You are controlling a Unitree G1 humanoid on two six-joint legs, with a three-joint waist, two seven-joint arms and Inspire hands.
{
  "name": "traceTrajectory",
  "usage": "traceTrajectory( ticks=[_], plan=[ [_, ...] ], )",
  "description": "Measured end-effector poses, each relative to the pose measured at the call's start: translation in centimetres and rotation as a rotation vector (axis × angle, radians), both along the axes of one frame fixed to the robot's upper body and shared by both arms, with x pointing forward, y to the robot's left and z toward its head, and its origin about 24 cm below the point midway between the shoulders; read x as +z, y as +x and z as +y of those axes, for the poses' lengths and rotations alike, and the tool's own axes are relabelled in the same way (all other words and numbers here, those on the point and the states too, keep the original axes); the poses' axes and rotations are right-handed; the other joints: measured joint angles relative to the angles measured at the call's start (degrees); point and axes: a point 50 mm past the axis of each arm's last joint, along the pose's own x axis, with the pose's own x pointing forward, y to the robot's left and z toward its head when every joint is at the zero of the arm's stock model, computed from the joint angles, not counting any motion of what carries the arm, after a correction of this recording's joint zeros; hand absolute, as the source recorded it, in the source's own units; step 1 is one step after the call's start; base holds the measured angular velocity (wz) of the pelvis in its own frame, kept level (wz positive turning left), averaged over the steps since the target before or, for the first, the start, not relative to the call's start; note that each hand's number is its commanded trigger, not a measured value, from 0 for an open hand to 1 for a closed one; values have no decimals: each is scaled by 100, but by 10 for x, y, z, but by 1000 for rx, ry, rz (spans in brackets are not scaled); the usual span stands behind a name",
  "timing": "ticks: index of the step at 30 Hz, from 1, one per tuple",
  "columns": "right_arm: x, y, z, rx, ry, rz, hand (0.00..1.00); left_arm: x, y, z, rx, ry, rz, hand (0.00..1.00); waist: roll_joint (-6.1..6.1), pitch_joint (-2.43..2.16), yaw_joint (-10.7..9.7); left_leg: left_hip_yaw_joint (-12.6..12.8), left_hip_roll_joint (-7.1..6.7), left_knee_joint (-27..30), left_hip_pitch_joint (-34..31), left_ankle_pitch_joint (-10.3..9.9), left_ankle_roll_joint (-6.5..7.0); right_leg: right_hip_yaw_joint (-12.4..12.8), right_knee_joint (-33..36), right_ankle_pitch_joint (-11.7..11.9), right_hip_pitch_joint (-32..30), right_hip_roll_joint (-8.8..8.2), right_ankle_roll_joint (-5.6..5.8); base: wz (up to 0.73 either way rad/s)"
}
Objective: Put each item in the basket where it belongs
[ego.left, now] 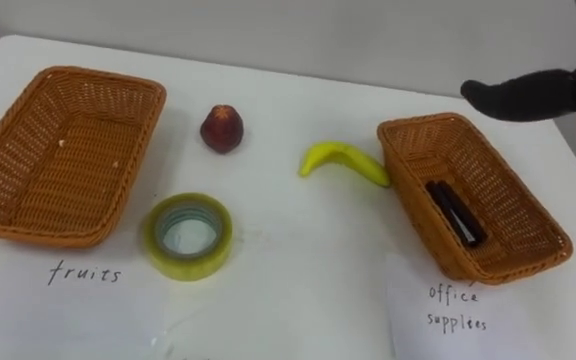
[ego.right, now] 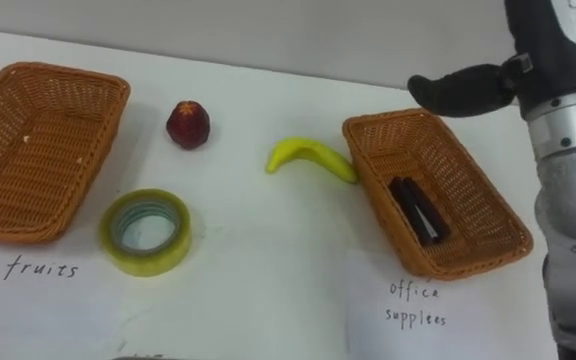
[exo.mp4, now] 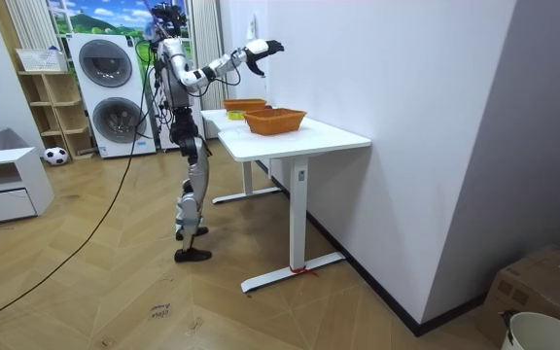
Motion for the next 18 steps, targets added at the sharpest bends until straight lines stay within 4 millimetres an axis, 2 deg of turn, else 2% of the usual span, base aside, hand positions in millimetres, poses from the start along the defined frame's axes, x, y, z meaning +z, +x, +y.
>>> traceTrajectory(
  ticks=[2,6,8,10,12,15,16,18],
  plan=[
    [-1,4,11,48,4,7,0,-1,1,-2,0,-8,0,0,21,17,112,-17,-3,1,-11,0,0,-78,-4,0,2,1,0,5],
    [-7,7,20,86,5,36,0,-1,3,-3,-6,-9,0,0,-19,13,258,-121,-11,14,-73,3,-4,-276,-7,0,5,-6,0,18],
    [-10,8,24,108,18,56,0,0,4,-3,-17,-8,3,0,-43,10,372,-261,-9,17,-145,26,3,-371,-7,0,0,-19,0,33],
    [-13,9,28,129,26,73,0,0,4,-3,-21,-4,7,0,-49,18,444,-312,-12,17,-161,28,3,-380,-12,-1,0,-19,1,22],
    [-16,9,33,157,34,92,0,1,6,-3,-24,1,6,0,-81,-6,488,-398,-18,20,-178,30,4,-384,-10,-1,2,-19,1,22],
    [-20,10,37,175,40,114,0,3,8,-2,-34,10,-7,0,-76,-1,640,-507,-23,0,-136,52,8,-376,12,-1,35,-22,1,13],
    [-21,10,39,189,53,126,0,3,9,-2,-37,11,-11,0,-45,22,664,-564,-27,2,-126,53,8,-382,7,-2,69,-22,2,20],
    [-22,10,41,204,66,134,0,4,12,-3,-42,9,-24,0,-83,15,713,-628,-32,-2,-134,54,6,-381,0,-4,95,-17,4,21]
  ],
)
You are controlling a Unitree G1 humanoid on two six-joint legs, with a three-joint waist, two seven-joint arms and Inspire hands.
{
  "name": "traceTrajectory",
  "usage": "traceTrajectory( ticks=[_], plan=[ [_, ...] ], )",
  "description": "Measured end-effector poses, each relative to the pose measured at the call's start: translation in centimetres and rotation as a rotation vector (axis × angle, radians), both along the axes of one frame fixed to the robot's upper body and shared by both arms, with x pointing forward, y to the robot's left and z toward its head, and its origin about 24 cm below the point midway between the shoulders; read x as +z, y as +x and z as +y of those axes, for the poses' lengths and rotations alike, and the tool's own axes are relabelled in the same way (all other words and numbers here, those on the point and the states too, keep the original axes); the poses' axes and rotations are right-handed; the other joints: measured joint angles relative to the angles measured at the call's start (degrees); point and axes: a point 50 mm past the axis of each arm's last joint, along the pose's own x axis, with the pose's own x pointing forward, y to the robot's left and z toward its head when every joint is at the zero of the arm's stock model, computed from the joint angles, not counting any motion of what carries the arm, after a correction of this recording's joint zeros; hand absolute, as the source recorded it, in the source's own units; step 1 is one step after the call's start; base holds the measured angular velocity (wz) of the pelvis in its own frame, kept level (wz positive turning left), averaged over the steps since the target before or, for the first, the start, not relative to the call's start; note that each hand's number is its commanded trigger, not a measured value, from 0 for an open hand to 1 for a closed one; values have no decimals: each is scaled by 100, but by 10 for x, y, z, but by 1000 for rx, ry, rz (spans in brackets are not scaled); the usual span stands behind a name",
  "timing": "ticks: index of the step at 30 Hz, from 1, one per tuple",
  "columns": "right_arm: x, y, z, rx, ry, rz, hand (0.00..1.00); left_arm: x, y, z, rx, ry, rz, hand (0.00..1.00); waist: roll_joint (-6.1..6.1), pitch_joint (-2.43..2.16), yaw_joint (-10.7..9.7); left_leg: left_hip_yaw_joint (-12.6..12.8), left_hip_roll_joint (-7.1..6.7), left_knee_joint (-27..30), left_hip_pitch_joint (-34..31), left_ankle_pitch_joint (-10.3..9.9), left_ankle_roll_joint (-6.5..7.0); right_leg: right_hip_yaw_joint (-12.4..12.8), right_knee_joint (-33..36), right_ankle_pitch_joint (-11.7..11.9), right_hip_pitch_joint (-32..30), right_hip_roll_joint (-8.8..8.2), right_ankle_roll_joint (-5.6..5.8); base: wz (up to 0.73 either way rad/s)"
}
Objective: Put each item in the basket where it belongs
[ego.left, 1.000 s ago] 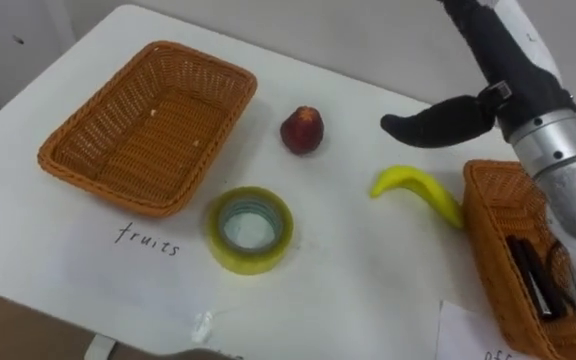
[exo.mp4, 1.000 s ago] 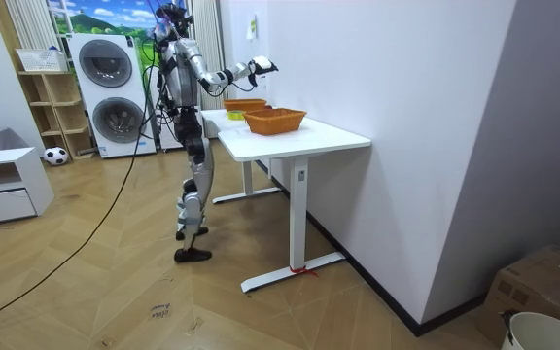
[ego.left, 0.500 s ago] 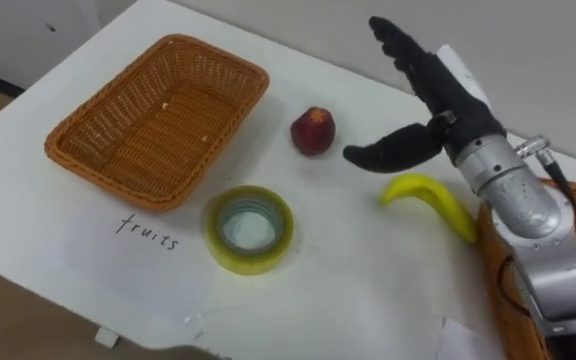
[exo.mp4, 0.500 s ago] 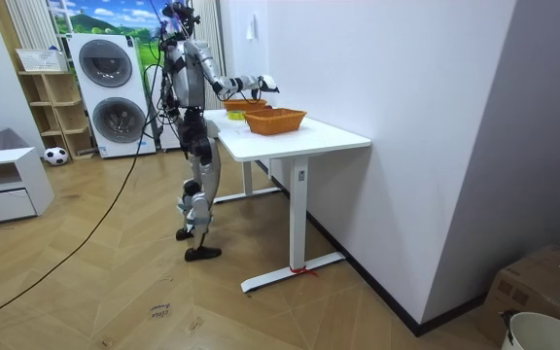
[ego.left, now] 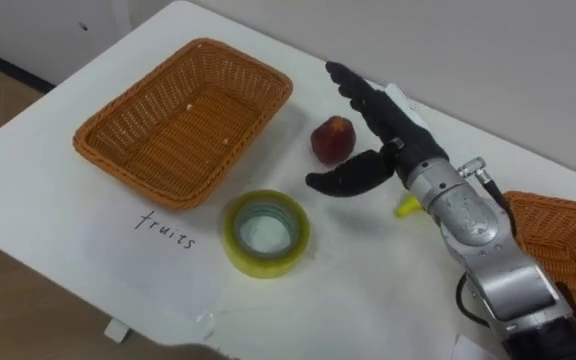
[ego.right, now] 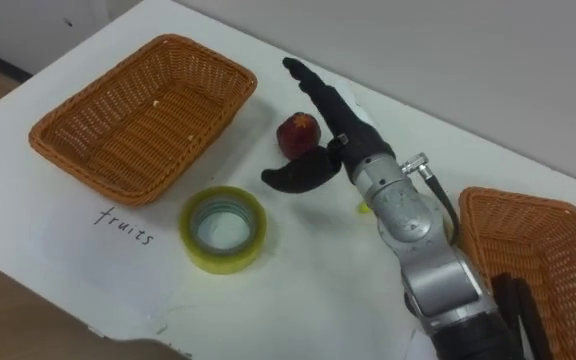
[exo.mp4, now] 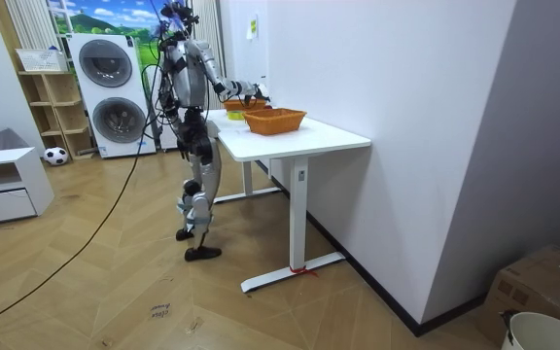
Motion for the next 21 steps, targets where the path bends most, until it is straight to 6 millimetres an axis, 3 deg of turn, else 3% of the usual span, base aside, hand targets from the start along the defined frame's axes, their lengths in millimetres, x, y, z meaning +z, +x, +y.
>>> traceTrajectory(
  ticks=[21],
  plan=[
    [-2,0,5,16,14,13,0,-4,-4,-9,-13,-20,32,0,101,-9,3,59,-74,110,-256,23,37,-237,41,0,-116,-91,0,2]
  ],
)
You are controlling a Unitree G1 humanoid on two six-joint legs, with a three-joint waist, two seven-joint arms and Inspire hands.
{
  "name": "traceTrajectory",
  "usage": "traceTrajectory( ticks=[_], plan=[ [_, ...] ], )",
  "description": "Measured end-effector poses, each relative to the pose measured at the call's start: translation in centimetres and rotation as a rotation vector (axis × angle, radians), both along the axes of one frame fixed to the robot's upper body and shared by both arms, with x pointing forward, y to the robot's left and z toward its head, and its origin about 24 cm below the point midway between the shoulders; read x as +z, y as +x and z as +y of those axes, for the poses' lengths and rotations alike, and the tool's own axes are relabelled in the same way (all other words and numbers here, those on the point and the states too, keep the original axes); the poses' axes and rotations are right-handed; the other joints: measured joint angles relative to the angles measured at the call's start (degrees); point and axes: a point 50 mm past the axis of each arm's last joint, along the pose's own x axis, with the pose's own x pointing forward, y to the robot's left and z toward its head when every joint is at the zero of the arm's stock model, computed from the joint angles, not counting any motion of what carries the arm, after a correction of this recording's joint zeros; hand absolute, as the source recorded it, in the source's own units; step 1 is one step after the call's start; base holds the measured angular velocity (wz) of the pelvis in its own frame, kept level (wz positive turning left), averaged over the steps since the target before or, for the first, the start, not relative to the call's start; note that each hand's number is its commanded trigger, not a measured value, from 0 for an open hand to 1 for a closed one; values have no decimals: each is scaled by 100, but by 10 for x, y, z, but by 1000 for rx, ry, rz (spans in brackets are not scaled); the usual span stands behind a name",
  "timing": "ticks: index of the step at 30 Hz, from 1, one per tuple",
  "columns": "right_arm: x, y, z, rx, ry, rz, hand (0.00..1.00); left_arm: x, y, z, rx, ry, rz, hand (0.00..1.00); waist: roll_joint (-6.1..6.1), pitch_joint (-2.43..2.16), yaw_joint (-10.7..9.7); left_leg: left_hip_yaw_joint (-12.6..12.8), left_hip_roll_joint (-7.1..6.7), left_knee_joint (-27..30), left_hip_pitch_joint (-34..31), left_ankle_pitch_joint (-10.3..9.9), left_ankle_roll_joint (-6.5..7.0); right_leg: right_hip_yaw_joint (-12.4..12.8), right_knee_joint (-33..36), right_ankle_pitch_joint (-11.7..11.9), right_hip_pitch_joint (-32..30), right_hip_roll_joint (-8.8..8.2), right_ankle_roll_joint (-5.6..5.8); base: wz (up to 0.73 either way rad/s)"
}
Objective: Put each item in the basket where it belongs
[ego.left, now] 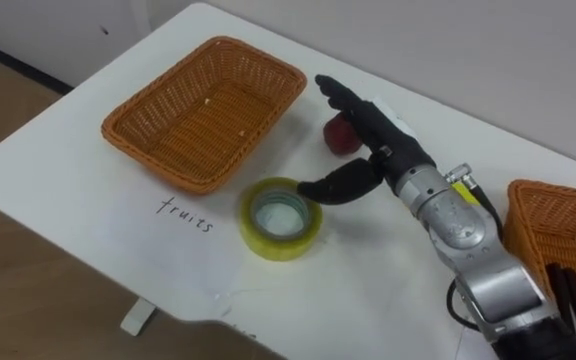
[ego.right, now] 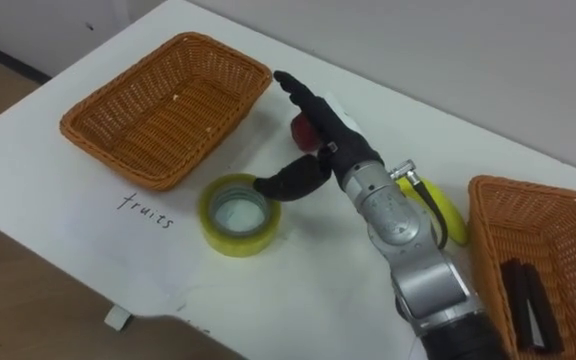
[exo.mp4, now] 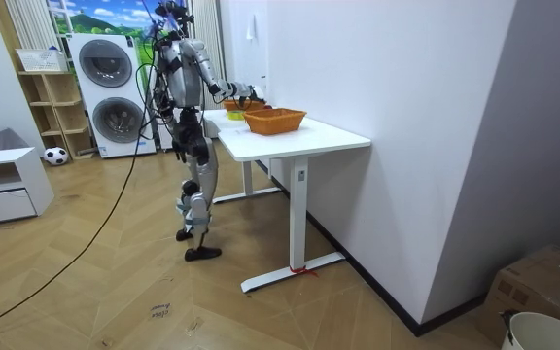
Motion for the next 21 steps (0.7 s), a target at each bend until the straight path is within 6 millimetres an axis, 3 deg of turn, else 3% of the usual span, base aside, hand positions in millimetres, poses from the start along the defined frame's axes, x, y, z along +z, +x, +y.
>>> traceTrajectory(
  ticks=[12,21],
  plan=[
    [-5,-3,10,40,-82,-7,0,0,0,0,-8,3,6,0,-21,-15,-26,11,-1,23,2,3,5,-43,3,0,1,-6,0,0],
    [-12,-8,19,105,-112,35,0,-1,-3,-1,-5,-2,15,0,-9,-6,-7,156,1,17,57,9,14,-37,-11,0,29,-25,0,0]
  ],
)
